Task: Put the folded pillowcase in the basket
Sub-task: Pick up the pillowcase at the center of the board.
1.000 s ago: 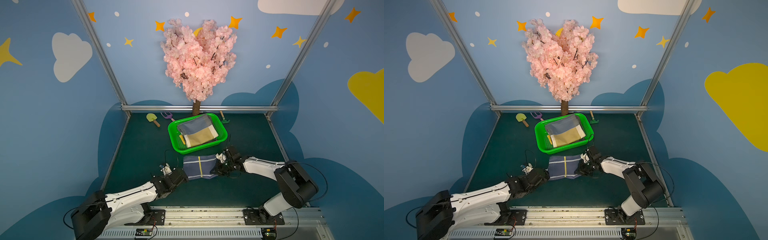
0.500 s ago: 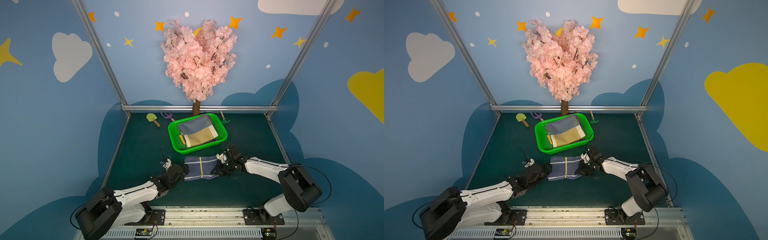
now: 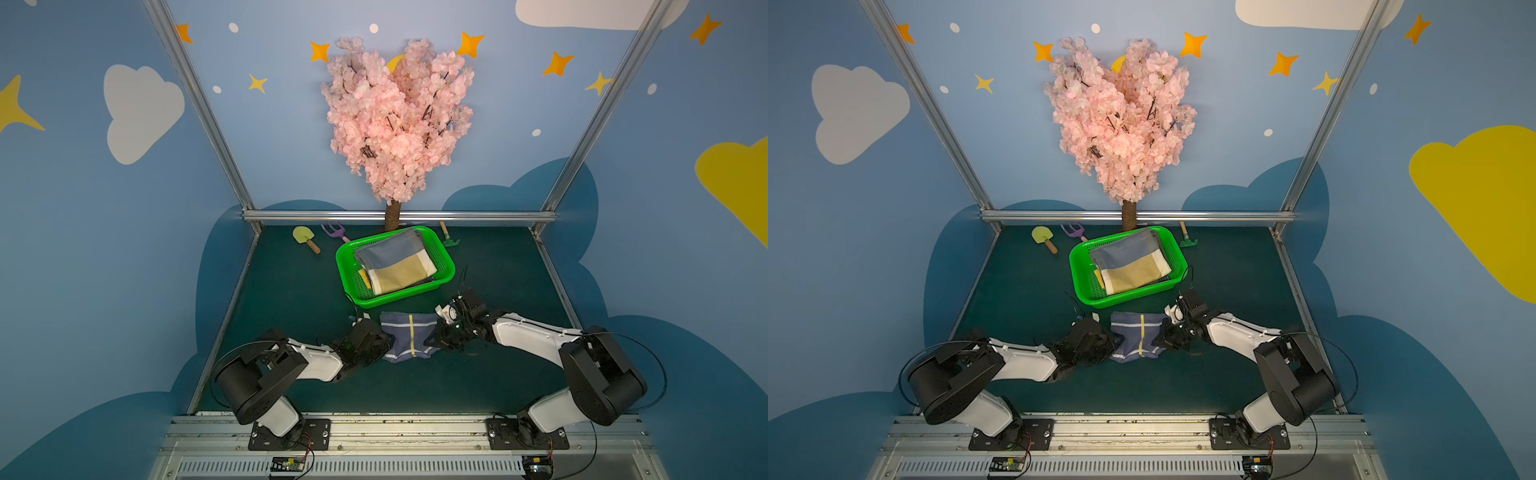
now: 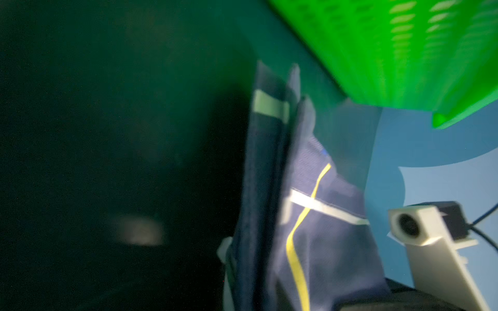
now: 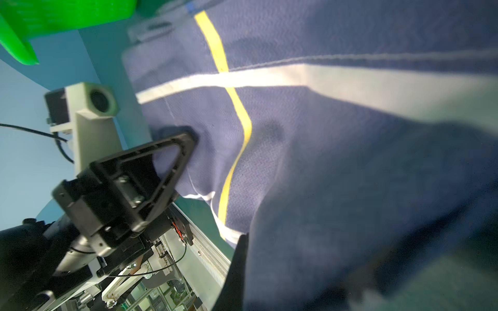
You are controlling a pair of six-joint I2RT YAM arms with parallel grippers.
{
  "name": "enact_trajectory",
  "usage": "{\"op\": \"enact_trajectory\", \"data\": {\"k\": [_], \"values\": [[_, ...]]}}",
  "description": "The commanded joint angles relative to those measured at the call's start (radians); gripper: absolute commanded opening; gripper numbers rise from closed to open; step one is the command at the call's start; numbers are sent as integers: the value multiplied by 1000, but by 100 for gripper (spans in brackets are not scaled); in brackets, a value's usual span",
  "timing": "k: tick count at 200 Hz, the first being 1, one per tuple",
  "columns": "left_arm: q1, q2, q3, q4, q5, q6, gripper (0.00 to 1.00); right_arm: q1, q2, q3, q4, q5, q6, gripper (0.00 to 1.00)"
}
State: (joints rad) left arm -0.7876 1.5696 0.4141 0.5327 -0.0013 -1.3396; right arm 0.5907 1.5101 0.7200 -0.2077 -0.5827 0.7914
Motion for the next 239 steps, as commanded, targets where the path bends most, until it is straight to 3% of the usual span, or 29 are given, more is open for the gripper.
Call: {"op": "enact_trajectory", "data": {"k": [1,59,133,195,239], "values": [[-27,4,18,-205,127,19,3,0,-14,20,-7,-24,-18,0],[-27,-50,53,-271,96,78,3,8,-30,35,-38,0,-41,0],[-18,-265,179,-473,19,255,3,88,-166,189,-286,183,-169,0],[60,-388,271,-564,24,304,3,89,-112,378,-350,239,-244,0],[169,-442,402,-664,74,361,3,86,-52,513,-341,247,-241,0]]}}
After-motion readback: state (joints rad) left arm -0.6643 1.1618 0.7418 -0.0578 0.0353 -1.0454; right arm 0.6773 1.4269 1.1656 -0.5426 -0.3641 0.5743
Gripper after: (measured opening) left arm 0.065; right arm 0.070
